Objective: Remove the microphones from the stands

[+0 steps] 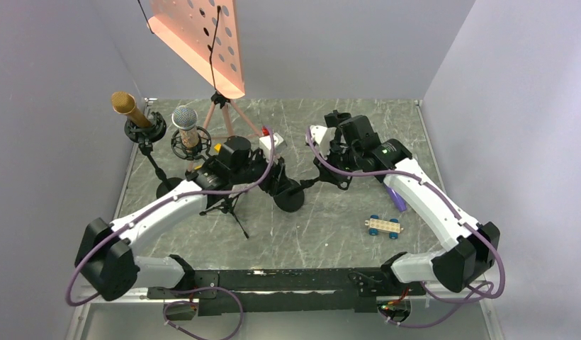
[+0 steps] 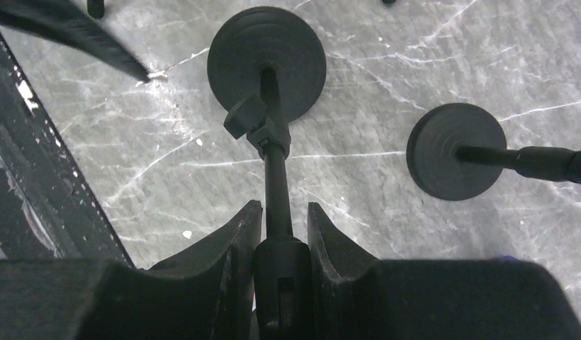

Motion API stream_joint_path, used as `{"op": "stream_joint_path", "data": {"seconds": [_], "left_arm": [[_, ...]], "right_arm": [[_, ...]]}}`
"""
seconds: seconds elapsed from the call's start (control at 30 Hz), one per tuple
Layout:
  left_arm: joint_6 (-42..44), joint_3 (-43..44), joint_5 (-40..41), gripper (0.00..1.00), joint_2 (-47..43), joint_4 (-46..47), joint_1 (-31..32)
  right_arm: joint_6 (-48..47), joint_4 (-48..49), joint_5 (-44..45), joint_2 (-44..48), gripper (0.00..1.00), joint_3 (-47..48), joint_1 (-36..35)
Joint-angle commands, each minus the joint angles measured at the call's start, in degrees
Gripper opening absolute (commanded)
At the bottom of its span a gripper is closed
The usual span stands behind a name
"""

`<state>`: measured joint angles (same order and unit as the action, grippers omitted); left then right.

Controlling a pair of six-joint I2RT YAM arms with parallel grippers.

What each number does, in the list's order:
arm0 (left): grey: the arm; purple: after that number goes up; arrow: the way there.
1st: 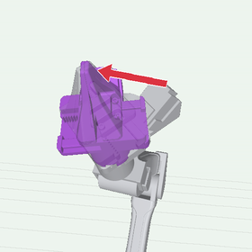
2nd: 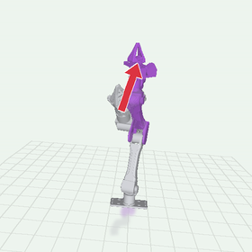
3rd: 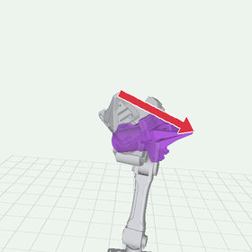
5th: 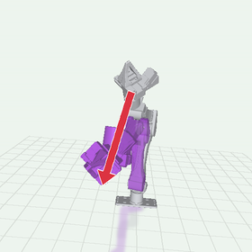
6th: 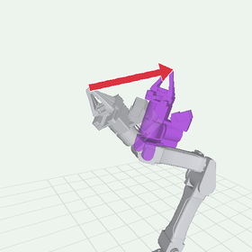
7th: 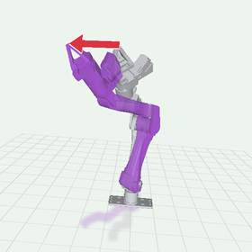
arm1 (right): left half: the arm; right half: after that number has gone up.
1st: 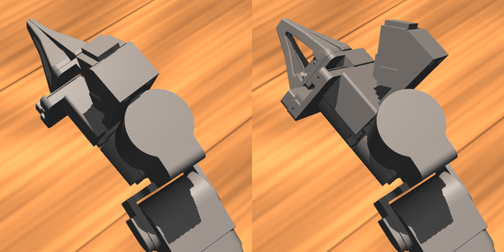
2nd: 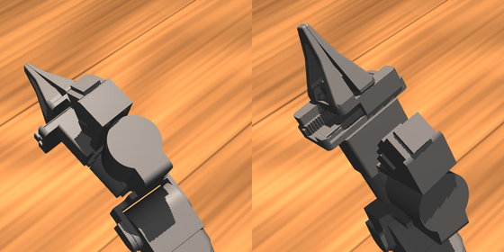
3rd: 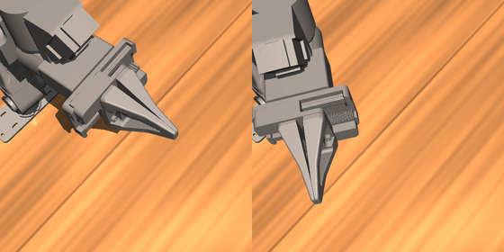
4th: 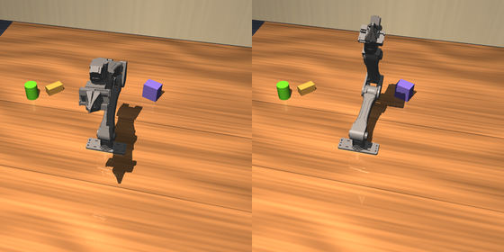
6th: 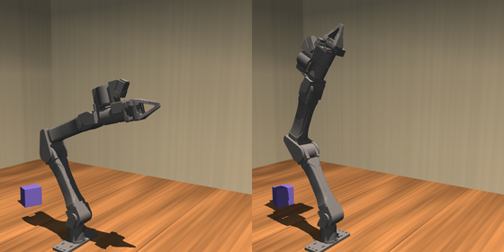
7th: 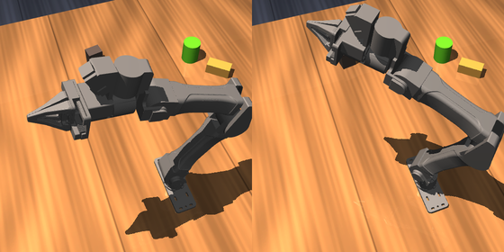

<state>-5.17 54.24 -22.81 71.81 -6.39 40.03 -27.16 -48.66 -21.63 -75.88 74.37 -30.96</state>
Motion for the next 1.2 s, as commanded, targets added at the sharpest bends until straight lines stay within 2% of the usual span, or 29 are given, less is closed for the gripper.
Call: {"op": "stream_joint_path", "data": {"seconds": [0.0, 0.23, 0.4, 0.5, 0.7, 0.83, 1.03, 1.17], "left_arm": [[-10.2, 2.6, -6.6, 0.61, 5.5, 2.9, -2.7], [-19.2, 6.5, -12.1, 0.59, 11.6, 5.9, -2.9], [-23.8, 5.6, -25.8, 0.49, 15.4, 16.4, -2.9], [-26.1, 5.2, -28.2, 0.47, 17.0, 19.7, -2.4], [-26.9, 5.0, -26.2, 0.48, 18.2, 19.6, -2.1], [-25.6, 6.0, -24.3, 0.45, 18.1, 17.0, -2.0], [-24.6, 6.6, -17.3, 0.42, 17.6, 12.3, -1.9], [-23.8, 7.1, -13.1, 0.43, 16.7, 10.1, -0.8]], "right_arm": [[3.8, 8.2, 3.7, 5.8, 0.0, -2.3, -0.2], [6.3, 13.1, 7.8, 13.3, 0.0, -10.8, -1.0], [7.0, 13.4, 8.4, 14.4, 0.0, -11.9, -1.1], [6.9, 13.2, 8.8, 15.0, 0.0, -12.1, -1.1], [7.3, 13.3, 8.7, 15.1, 0.0, -12.7, -1.1], [7.8, 14.0, 8.8, 14.9, 0.0, -12.3, -1.1], [8.3, 14.3, 8.8, 14.0, 0.0, -10.9, -1.1], [8.5, 13.3, 8.5, 14.2, 0.0, -10.8, -1.1]]}}
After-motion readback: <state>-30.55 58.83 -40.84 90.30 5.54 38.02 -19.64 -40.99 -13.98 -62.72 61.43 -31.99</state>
